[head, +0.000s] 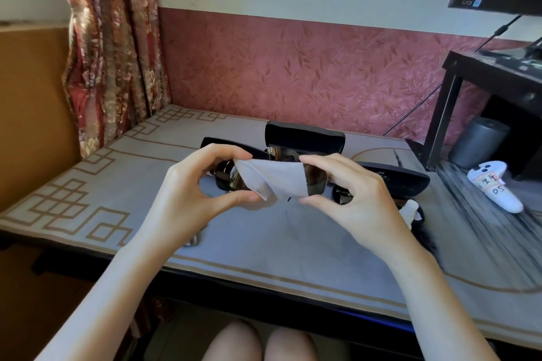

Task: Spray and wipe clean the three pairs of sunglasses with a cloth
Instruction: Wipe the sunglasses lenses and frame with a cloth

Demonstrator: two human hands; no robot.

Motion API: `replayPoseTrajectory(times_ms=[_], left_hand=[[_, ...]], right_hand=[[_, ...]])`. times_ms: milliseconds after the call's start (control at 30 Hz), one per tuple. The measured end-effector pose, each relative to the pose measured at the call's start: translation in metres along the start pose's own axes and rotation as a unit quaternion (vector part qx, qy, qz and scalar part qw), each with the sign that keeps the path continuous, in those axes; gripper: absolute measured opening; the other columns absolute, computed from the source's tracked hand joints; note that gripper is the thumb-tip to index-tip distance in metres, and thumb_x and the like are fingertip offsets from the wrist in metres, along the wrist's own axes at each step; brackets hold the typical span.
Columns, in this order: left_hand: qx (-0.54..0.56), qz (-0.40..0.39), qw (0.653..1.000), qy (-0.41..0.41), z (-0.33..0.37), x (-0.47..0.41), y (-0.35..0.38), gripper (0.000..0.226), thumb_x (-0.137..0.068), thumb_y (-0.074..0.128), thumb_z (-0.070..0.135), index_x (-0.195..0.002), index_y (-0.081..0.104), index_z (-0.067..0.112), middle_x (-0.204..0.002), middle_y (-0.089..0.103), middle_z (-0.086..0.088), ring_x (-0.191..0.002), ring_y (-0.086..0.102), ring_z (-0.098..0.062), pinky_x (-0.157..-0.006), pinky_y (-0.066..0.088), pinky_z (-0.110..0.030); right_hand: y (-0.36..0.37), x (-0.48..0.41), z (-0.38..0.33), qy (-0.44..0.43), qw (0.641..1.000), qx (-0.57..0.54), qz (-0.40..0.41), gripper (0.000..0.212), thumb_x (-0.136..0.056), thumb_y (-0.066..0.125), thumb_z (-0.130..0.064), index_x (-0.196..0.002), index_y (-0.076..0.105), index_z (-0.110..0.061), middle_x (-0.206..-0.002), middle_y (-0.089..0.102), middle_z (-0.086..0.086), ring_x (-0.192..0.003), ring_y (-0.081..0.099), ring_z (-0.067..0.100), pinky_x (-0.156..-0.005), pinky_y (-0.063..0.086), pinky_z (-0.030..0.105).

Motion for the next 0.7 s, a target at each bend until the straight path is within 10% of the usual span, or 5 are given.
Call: replayPoseTrajectory(times_ms=[133,333,700], left_hand=[[0.064,-0.041,0.995,-0.059,-0.003,-0.001,0.002,0.047,-0.063,0.073,0.049,-0.099,0.059,0.021,-0.117,0.066,0.013,-0.112,0.061,-0.007,-0.097,0.048,-0.032],[0.035,-0.013,0.991,-0.125,-0.002,-0.012,0.002,0.045,-0.055,0.080,0.054,-0.089,0.056,0.039,-0.081,0.074,0.007,-0.070,0.068,-0.015,-0.061,0.054,-0.034],[0.097,-0.080,0.981,-0.149,0.005,-0.013,-0.008,0.020,-0.083,0.060,0.025,-0.094,0.075,0.020,-0.085,0.077,0.003,-0.077,0.071,-0.005,-0.069,0.050,-0.011]], right_hand=[[0.004,0.000,0.001,-0.007,1.000,0.006,-0.008,0.052,-0.075,0.080,-0.009,-0.124,0.064,-0.015,-0.106,0.062,-0.008,-0.101,0.055,-0.004,-0.090,0.038,0.008],[0.009,0.000,-0.003,-0.006,1.000,-0.012,-0.009,0.052,-0.075,0.080,-0.010,-0.125,0.064,-0.016,-0.109,0.063,-0.008,-0.103,0.054,-0.006,-0.091,0.036,0.006],[0.006,0.001,-0.003,-0.003,0.999,-0.041,0.016,0.047,-0.075,0.079,-0.014,-0.120,0.067,-0.014,-0.106,0.066,-0.005,-0.101,0.060,0.005,-0.096,0.047,0.025]])
Point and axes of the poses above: each hand's wrist, its own x-axis away from the middle knuckle, its own y-axis out of the palm, z = x × y, the point moved 7 cm from there along -x, towards the middle knuckle
